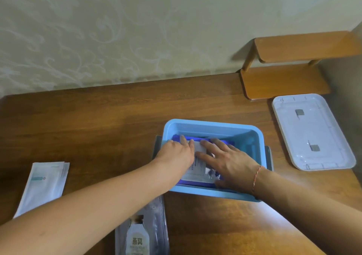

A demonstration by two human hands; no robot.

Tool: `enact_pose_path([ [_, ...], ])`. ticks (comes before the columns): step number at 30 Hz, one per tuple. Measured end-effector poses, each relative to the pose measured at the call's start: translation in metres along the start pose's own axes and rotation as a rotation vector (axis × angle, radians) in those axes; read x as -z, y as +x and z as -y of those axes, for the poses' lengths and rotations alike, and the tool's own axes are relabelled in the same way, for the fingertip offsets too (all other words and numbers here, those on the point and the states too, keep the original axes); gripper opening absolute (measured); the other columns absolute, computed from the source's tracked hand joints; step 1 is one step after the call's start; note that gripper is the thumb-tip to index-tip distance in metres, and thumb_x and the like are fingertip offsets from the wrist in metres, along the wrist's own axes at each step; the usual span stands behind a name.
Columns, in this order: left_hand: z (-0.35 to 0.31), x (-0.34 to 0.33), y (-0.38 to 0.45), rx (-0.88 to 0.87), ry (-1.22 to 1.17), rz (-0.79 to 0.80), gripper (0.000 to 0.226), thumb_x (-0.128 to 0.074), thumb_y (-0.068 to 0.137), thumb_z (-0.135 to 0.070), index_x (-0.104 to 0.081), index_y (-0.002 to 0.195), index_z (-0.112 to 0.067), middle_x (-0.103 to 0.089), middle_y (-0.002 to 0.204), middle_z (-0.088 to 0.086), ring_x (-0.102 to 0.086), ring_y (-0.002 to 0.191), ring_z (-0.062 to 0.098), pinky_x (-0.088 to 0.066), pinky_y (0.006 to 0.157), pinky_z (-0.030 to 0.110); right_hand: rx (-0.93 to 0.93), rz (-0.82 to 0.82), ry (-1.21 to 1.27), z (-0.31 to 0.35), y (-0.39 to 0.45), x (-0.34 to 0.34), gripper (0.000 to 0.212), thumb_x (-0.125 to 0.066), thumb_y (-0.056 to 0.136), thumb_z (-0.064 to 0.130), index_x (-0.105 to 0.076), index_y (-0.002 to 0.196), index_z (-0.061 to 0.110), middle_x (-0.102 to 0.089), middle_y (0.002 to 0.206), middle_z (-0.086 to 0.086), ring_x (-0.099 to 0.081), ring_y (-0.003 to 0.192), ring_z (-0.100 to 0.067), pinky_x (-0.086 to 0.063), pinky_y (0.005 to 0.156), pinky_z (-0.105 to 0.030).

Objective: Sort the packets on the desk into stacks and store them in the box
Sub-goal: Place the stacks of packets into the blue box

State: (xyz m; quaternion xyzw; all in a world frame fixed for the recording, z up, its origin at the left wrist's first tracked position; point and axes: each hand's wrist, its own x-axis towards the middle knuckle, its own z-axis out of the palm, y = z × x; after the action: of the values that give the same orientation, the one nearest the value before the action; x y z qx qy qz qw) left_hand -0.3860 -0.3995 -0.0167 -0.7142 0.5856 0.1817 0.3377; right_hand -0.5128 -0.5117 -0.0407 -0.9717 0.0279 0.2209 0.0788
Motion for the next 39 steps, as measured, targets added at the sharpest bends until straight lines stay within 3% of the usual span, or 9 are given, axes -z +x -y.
enact_pose_path([
  [9,-0.011,-0.011,0.018,0.078,0.059,0.03,0.095,-0.066,0.09,-0.025,0.001,0.152,0.002,-0.021,0.154,0.032,-0.042,0.132,0.041,-0.029,0.111,0.049,-0.01,0.058,-0.019,0.0,0.007,-0.008,0.101,-0.069,0.084,0.042,0.001,0.155,0.028,0.003,0.164,-0.008,0.001,0.15,-0.034,-0.012,0.121,-0.052],
  [15,-0.004,-0.011,0.007,0.107,0.17,-0.055,0.111,-0.074,0.081,-0.033,0.006,0.153,-0.005,-0.028,0.149,0.025,-0.023,0.139,0.04,-0.013,0.114,0.052,-0.009,-0.005,0.023,-0.004,0.002,-0.015,0.104,-0.075,0.078,0.043,-0.006,0.155,0.03,0.0,0.164,-0.007,0.001,0.15,-0.034,-0.012,0.12,-0.049],
  [25,-0.007,-0.008,0.007,0.118,0.188,-0.059,0.106,-0.065,0.087,-0.031,0.013,0.152,0.0,-0.028,0.148,0.022,-0.023,0.137,0.038,-0.01,0.114,0.052,-0.04,0.015,0.166,-0.004,-0.004,-0.005,0.095,-0.069,0.084,0.045,-0.007,0.155,0.031,0.008,0.164,0.0,0.013,0.15,-0.025,-0.003,0.123,-0.045],
  [28,0.007,-0.009,-0.01,0.1,0.095,-0.154,0.09,-0.06,0.09,-0.019,0.002,0.153,0.0,-0.02,0.155,0.021,-0.015,0.143,0.036,-0.01,0.113,0.052,-0.129,-0.165,0.423,0.0,-0.024,0.012,0.079,-0.066,0.089,0.037,-0.022,0.153,0.028,-0.003,0.164,0.004,0.003,0.151,-0.017,-0.002,0.122,-0.032],
  [30,0.023,-0.015,-0.023,0.046,-0.045,-0.324,0.083,-0.062,0.089,-0.015,-0.012,0.154,-0.003,-0.018,0.158,0.016,-0.013,0.146,0.031,-0.012,0.115,0.052,-0.31,-0.284,0.647,0.004,-0.042,0.025,0.065,-0.064,0.092,0.026,-0.033,0.149,0.024,-0.024,0.158,0.004,-0.028,0.144,-0.011,-0.018,0.116,-0.017],
  [32,0.039,-0.027,-0.032,-0.04,-0.264,-0.601,0.068,-0.069,0.087,-0.02,-0.039,0.146,-0.007,-0.037,0.152,0.012,-0.028,0.143,0.028,-0.023,0.115,0.048,-0.53,-0.323,1.079,0.007,-0.05,0.031,0.034,-0.061,0.095,0.014,-0.053,0.127,0.02,-0.054,0.127,0.003,-0.063,0.095,0.004,-0.045,0.083,-0.003],
  [34,0.049,-0.043,-0.033,-0.06,-0.543,-0.826,0.047,-0.072,0.085,-0.019,-0.061,0.129,-0.006,-0.053,0.137,0.011,-0.044,0.133,0.029,-0.035,0.111,0.045,-0.684,-0.346,1.538,0.006,-0.044,0.028,0.013,-0.058,0.094,0.002,-0.056,0.101,0.013,-0.065,0.095,-0.002,-0.066,0.063,0.002,-0.048,0.056,-0.009],
  [37,0.047,-0.062,-0.026,0.058,-0.893,-0.877,0.052,-0.062,0.087,-0.034,-0.056,0.133,-0.011,-0.038,0.15,0.009,-0.034,0.138,0.024,-0.029,0.114,0.038,-0.881,-0.29,1.722,0.002,-0.015,0.011,0.033,-0.066,0.088,0.004,-0.05,0.117,0.001,-0.068,0.108,-0.018,-0.07,0.088,-0.025,-0.059,0.075,-0.04],
  [39,0.04,-0.07,-0.019,0.104,-1.085,-0.79,0.062,-0.056,0.088,-0.041,-0.043,0.143,-0.016,-0.021,0.158,0.005,-0.024,0.143,0.015,-0.021,0.114,0.031,-0.993,-0.226,1.718,-0.001,0.0,0.004,0.029,-0.068,0.086,0.006,-0.055,0.111,-0.003,-0.068,0.105,-0.022,-0.068,0.088,-0.034,-0.059,0.078,-0.047],
])
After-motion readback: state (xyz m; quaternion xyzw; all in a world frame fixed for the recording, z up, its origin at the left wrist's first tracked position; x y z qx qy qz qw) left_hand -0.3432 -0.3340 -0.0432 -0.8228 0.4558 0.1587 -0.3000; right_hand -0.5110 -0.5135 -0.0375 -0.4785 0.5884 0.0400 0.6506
